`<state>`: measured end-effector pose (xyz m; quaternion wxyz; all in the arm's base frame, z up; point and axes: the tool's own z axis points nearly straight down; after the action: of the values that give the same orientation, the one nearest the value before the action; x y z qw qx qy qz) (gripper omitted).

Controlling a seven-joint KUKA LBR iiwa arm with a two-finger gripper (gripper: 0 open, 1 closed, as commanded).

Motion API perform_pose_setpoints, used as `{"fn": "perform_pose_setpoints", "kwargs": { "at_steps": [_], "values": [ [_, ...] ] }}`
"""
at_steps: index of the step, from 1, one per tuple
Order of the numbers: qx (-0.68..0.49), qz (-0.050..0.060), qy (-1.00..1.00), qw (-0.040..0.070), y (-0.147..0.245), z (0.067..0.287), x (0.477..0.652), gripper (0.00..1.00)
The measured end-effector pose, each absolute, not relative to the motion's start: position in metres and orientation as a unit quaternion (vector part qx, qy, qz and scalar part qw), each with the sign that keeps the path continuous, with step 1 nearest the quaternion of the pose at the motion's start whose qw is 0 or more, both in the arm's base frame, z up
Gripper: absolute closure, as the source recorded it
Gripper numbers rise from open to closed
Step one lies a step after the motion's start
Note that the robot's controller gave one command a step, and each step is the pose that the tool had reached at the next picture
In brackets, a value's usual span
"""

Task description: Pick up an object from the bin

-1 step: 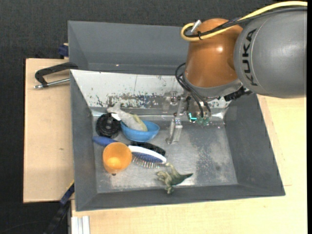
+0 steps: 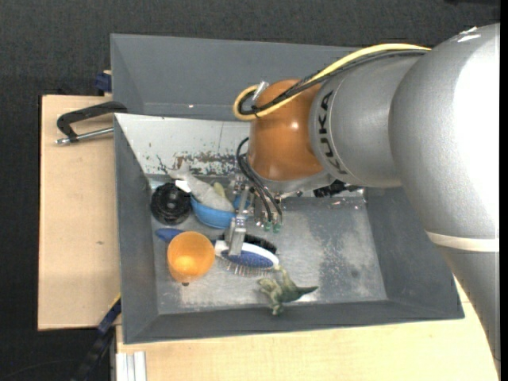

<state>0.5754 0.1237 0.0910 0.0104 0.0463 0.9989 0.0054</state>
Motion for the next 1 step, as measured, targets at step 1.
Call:
{"fn": "perform_pose_setpoints", "kwargs": {
  "at_steps": [1],
  "values": [
    [0.128, 0.002, 0.992, 0.003, 0.154, 0.1156, 0.5752, 0.0]
  ]
}}
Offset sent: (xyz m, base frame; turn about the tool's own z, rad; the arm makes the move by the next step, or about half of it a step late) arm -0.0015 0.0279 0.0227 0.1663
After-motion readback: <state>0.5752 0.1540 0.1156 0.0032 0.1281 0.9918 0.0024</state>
